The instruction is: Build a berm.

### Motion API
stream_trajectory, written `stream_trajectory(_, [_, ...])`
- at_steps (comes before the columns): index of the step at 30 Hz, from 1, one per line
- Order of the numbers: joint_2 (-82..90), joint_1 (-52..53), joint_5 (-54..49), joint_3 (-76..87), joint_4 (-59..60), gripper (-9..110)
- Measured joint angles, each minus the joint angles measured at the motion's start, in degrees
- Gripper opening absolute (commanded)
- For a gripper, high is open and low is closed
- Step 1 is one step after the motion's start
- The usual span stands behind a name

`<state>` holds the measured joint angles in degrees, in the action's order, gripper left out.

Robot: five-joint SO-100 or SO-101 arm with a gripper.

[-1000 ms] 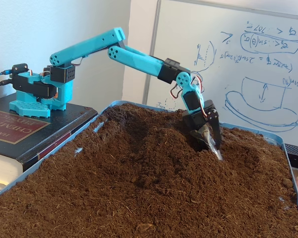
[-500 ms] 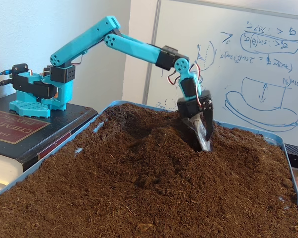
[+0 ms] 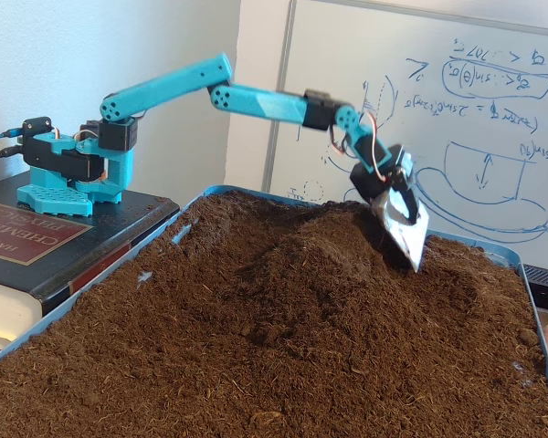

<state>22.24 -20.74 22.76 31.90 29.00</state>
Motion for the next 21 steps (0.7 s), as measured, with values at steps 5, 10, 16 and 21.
stream_trajectory(5, [-3.78,0.00,-1.58,-1.41,-5.62,0])
stream_trajectory(10, [-3.96,1.05,-7.29,-1.49,-3.69,0])
stream_trajectory(16, [-3.96,3.96,-8.88,-2.11,-0.35,0])
stream_trajectory(21, [-3.96,5.19,-7.82,-2.11,-0.18,0])
